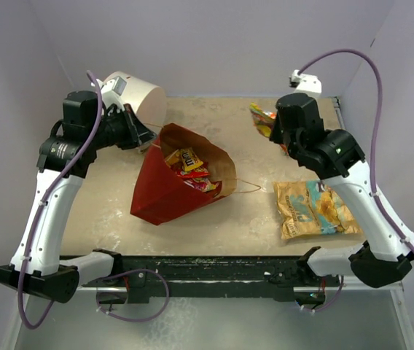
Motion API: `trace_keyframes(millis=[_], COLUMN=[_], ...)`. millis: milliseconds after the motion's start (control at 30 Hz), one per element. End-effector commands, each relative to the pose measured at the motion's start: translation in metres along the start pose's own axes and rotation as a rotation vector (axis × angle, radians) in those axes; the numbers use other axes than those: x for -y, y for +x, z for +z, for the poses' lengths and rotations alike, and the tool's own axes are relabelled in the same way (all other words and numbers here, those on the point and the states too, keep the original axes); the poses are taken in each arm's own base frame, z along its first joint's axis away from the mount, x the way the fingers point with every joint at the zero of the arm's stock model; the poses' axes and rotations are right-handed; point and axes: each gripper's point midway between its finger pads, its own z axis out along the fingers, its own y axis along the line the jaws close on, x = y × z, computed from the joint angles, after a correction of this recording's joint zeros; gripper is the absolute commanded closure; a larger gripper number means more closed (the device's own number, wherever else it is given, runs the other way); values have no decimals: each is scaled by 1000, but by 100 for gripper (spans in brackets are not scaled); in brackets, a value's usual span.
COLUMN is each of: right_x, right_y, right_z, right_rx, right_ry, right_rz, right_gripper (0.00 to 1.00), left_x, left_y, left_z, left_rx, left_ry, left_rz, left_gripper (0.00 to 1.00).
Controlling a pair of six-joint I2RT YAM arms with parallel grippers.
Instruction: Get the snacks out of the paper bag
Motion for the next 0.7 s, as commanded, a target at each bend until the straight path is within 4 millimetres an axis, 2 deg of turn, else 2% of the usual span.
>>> trace_keyframes(millis=[0, 100, 267, 367, 500, 667], right_x=[65, 102, 165, 187, 217, 260], right_y=[12, 43, 84, 99, 122, 175], right_z=[3, 4, -12, -19, -26, -31], right_rx=[-1, -75, -103, -109, -120, -244], right_ry=[265, 403, 700, 815, 937, 1161], right_rz=[178, 221, 273, 263, 355, 439], right_gripper=[100, 100, 100, 100, 100, 100], left_x=[5, 6, 7, 8, 10, 11], left_y=[-7, -6, -4, -3, -1, 0], left_z=[-13, -14, -13, -11, -11, -11], left_rx=[49, 49, 44, 38, 34, 34], left_ry=[11, 12, 14, 21, 27, 30], left_rz=[40, 45, 46, 45, 43, 46], left_gripper=[100, 100, 100, 100, 100, 100])
